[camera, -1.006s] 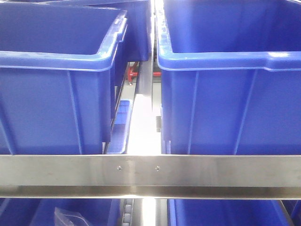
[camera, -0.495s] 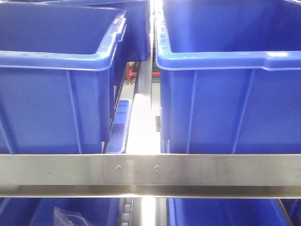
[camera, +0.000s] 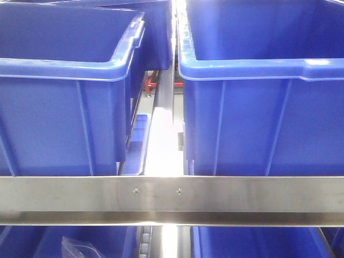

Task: Place yellow foam block on left shelf second layer
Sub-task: 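Open the right gripper to drop the block into the blue bin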

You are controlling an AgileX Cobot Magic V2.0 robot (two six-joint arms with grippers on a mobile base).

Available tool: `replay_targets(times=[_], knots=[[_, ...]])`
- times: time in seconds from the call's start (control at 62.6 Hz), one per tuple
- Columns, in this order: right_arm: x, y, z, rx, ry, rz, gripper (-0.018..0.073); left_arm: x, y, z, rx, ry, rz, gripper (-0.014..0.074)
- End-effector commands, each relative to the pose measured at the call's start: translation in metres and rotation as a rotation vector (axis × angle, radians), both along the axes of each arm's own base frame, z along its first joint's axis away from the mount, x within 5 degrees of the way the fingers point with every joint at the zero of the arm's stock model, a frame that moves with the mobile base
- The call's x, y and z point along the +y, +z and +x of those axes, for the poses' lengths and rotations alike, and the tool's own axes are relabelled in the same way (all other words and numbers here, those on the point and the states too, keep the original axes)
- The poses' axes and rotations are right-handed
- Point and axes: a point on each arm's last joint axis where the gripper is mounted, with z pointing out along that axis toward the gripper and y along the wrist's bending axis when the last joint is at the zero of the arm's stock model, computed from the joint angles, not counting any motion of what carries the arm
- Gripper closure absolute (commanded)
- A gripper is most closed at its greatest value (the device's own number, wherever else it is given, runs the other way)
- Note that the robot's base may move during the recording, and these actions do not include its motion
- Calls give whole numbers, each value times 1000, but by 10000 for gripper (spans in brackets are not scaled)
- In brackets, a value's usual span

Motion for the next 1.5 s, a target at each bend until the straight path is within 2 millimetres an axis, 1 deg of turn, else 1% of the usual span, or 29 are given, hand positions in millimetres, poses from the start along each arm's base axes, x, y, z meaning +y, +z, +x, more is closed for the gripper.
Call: replay_targets(times=[0.0,0.112,0.192,0.303,0.351,1.485], knots=[[0,15,0,-109,-1,-8,505,0,0,-1,-74,-1,-11,472],[0,9,-2,-165,3,-5,505,0,0,-1,-74,-1,-11,472],[1,-1,-4,-211,6,-2,505,0,0,-1,-74,-1,-11,472],[0,-16,-8,-227,5,31,505,0,0,-1,-74,-1,-11,472],[0,-19,-10,-239,5,49,505,0,0,-1,-74,-1,-11,472],[0,-18,-11,-242,5,66,505,0,0,-1,-74,-1,-11,472]])
